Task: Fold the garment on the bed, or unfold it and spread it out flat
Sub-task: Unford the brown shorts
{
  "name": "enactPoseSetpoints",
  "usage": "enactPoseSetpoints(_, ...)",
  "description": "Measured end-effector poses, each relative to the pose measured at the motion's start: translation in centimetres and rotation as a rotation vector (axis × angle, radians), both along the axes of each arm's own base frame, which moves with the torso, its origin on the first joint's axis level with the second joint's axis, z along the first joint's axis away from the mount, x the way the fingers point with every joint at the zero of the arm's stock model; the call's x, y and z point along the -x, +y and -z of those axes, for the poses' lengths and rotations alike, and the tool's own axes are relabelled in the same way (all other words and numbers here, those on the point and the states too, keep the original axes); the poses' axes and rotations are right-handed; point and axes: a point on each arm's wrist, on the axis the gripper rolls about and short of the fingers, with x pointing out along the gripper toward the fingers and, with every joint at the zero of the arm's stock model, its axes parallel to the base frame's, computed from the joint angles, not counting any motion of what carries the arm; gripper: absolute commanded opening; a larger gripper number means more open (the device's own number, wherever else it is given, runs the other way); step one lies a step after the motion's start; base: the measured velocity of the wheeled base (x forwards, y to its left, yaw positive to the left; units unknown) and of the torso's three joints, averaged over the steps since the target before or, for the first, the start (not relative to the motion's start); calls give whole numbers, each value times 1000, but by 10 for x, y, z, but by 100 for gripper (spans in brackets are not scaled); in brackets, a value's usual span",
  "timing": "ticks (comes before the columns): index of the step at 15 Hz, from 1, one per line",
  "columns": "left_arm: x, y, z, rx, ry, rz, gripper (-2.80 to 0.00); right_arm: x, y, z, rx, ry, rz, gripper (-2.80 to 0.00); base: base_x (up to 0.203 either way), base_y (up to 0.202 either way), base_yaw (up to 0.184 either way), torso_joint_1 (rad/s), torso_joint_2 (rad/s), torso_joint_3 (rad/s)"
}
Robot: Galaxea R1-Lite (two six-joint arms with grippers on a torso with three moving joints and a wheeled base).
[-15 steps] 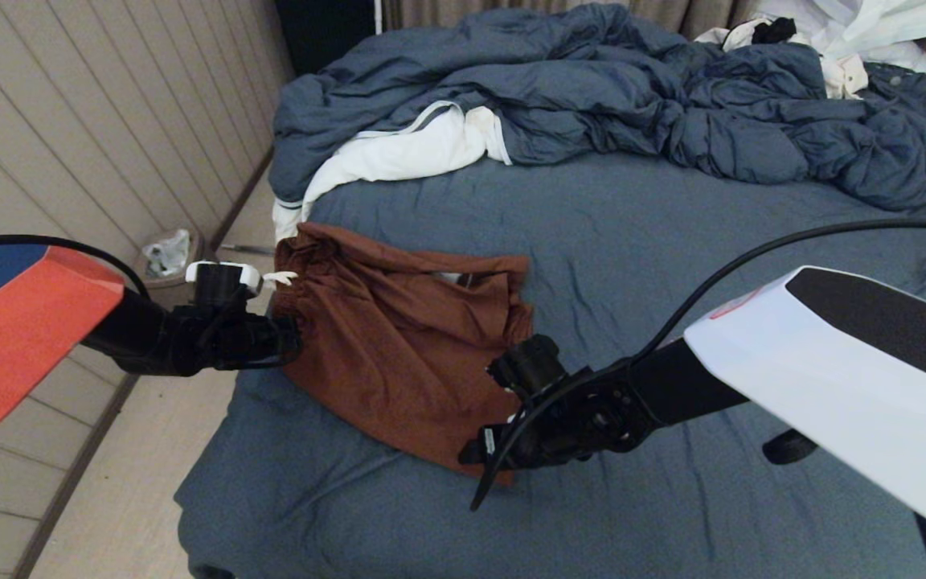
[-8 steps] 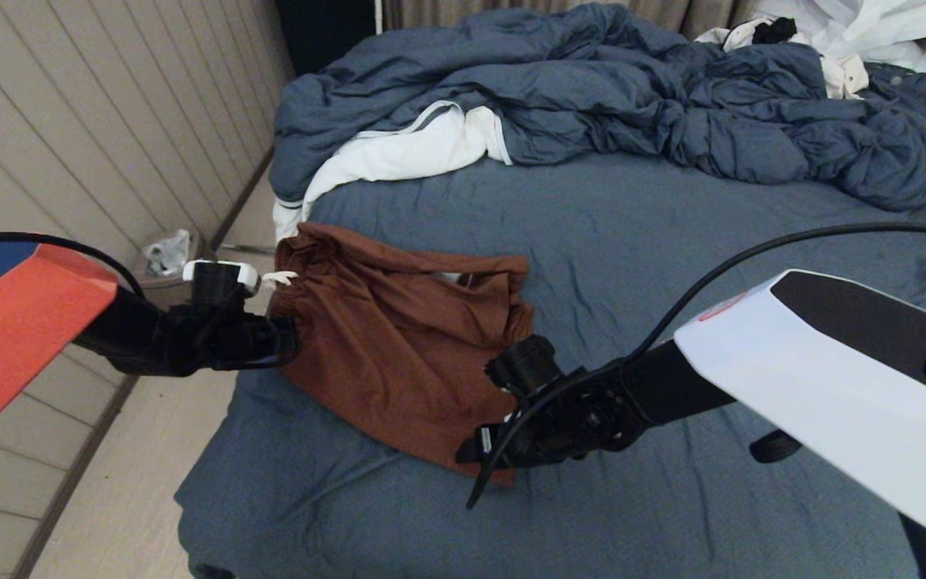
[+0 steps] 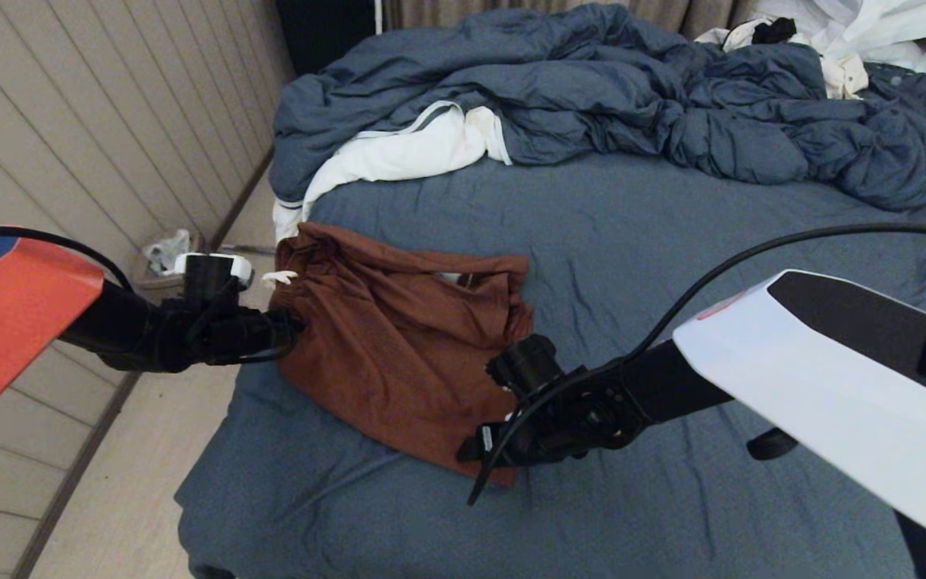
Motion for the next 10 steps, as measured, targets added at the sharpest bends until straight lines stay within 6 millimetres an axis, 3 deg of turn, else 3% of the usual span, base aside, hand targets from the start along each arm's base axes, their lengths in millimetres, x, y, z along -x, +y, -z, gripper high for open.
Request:
enactPoseSetpoints(5, -6, -1, 23, -2, 49, -1, 0, 0, 2, 0, -2, -3, -2, 0, 0, 0, 0, 0, 0, 0)
enactPoseSetpoints(10, -11, -3, 27, -1, 47, 3, 0, -2, 3, 2, -3, -1, -1, 0, 0, 0, 0, 0, 0, 0)
